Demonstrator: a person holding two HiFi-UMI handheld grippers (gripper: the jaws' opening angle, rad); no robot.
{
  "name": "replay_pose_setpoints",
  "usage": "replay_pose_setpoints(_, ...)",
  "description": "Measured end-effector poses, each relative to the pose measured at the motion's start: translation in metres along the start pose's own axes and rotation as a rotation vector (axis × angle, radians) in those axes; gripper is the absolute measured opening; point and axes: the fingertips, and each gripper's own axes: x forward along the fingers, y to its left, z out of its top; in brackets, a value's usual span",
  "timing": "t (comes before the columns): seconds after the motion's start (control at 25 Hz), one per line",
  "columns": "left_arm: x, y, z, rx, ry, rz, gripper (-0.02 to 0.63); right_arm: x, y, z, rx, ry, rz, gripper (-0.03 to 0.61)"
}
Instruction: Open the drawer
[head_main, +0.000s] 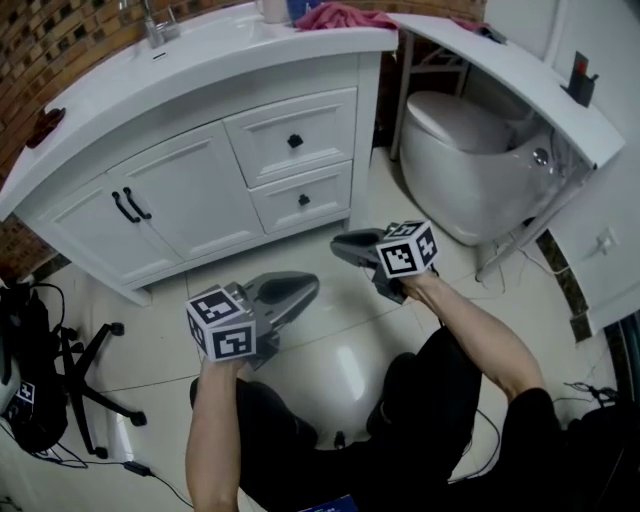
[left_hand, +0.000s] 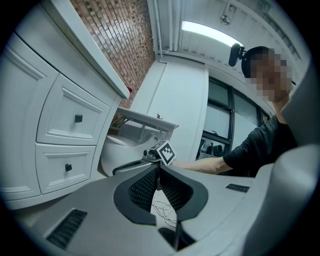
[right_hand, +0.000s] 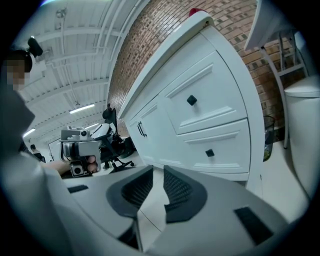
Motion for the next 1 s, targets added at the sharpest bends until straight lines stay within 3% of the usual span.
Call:
replay_pose_setpoints(0.16,0.000,0.006,-0.004,-0.008,0.037,0.003,0.024,0.001,-0.006,0.000,-0.018,0.015,-0.008,0.104)
replay_pose_setpoints(0.24,0.002,0.007,-0.009,0.000,0.075,0.003,0.075,0.003,-0.010,-0.002,-0.022,0.024,-0.012,0.112)
replay_pose_setpoints(0.36,0.008,0.007,-0.010,0.016,0.110,-0.003,0.101,0.006,-0.017,-0.006,-0.019,0.035,-0.021,0.118)
replay_pose_setpoints(0.84,0.016,0.022,0.004,-0.016,0.033,-0.013,0.101,0.025,-0.041,-0.015,-0.001,0.068,-0.046,0.140)
replay_pose_setpoints(1.0,0.019,0.019,0.004,-0.004,0.044,-0.032,0.101,0.033,-0.054,-0.020,0.006,0.072,-0.054,0.140)
